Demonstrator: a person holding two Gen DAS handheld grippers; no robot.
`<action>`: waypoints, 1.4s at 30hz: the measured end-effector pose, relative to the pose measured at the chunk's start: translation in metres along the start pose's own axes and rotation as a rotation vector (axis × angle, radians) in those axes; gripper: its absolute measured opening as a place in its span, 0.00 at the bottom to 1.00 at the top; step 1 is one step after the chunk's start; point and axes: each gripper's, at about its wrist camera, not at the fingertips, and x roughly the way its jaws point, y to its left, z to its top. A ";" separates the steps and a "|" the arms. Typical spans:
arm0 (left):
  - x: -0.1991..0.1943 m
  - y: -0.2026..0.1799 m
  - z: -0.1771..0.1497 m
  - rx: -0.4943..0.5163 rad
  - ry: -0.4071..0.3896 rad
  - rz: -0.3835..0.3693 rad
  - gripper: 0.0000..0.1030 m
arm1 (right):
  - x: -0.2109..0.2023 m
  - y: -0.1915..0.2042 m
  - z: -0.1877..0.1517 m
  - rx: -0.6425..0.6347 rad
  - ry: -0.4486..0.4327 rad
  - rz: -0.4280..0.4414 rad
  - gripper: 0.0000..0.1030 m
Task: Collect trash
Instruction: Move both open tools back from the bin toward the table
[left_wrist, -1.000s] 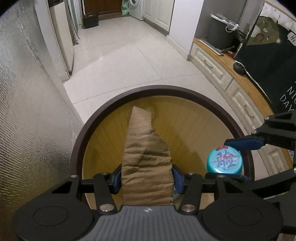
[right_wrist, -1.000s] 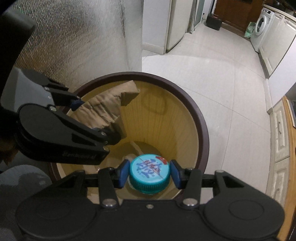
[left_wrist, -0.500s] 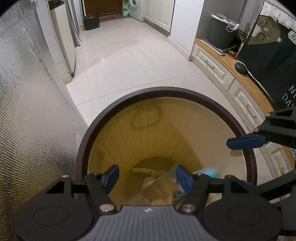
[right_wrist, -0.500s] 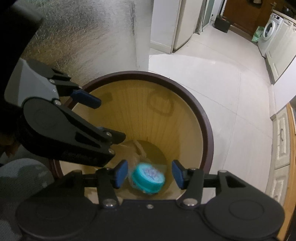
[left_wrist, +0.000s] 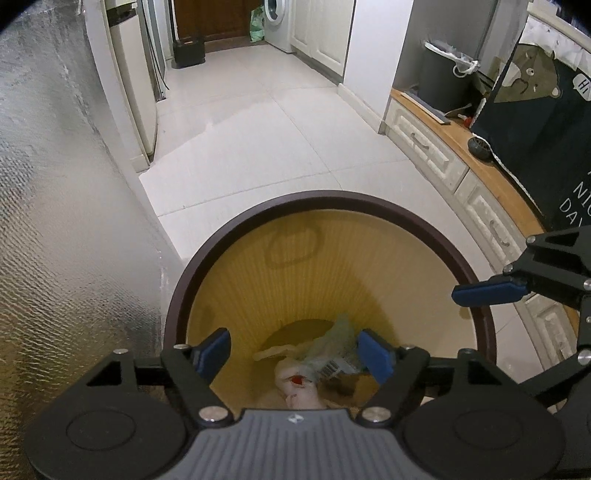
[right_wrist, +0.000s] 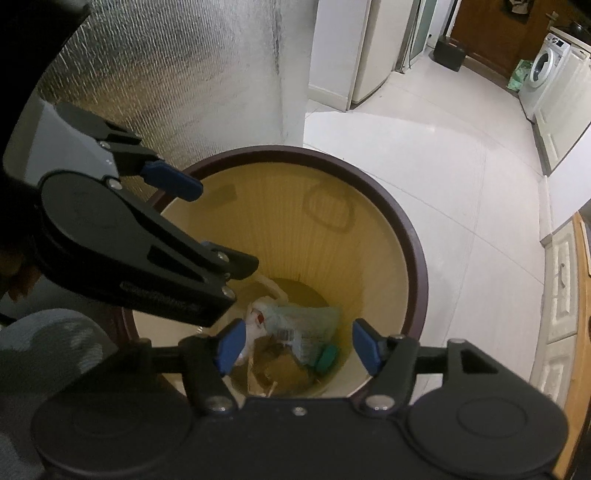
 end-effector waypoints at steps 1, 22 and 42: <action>-0.002 0.001 0.000 -0.004 -0.004 0.002 0.78 | 0.001 -0.001 0.000 0.002 -0.001 0.000 0.64; -0.054 0.005 -0.031 -0.083 -0.043 0.040 0.91 | -0.049 0.001 -0.014 0.056 -0.078 -0.024 0.70; -0.124 -0.010 -0.060 -0.057 -0.109 0.043 1.00 | -0.112 0.002 -0.046 0.142 -0.210 -0.084 0.89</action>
